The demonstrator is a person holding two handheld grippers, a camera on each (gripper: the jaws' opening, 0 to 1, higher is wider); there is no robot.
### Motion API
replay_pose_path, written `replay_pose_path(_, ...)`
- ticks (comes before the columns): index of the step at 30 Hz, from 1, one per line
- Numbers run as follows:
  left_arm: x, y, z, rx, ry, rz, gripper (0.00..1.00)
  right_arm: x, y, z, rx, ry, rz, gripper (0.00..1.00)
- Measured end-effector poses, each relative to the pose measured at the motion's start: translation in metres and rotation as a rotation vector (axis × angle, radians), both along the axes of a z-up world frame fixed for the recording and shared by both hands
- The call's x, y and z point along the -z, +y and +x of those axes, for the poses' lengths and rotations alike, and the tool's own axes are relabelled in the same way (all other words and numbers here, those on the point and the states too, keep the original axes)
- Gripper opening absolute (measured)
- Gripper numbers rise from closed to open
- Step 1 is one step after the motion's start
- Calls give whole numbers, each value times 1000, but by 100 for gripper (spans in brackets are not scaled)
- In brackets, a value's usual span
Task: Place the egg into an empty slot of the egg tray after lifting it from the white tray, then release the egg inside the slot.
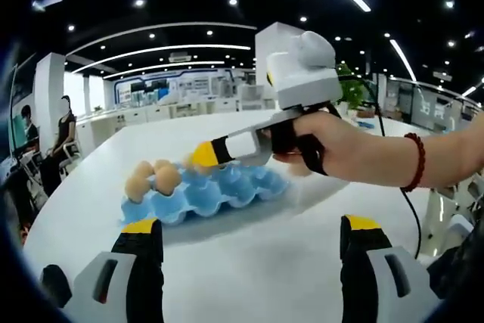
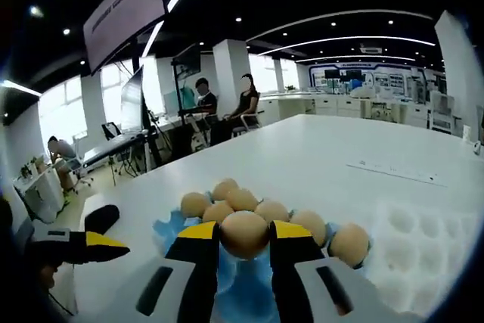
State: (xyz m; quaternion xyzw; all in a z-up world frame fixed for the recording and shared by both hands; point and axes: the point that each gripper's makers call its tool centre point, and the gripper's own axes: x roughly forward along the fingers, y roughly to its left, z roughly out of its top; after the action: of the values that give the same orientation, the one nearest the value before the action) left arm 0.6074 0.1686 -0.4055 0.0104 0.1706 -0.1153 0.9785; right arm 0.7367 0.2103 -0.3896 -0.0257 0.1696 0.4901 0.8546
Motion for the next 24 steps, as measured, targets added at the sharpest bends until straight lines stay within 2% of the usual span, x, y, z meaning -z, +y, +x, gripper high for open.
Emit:
replay_pose_path(5, 1, 0, 0, 4, 3, 0, 99, 4, 4, 2, -1, -1, -14, 27)
replay_pose_path(11, -1, 2, -1, -2, -2, -3, 99, 11, 8, 5, 2, 40, -17, 27)
replay_pose_path(20, 1, 5, -3, -3, 6, -4, 99, 24, 15, 3, -4, 47, -65, 27)
replay_pose_path(24, 0, 7, -3, -12, 3, -9, 99, 25, 14, 3, -1, 52, -60, 27)
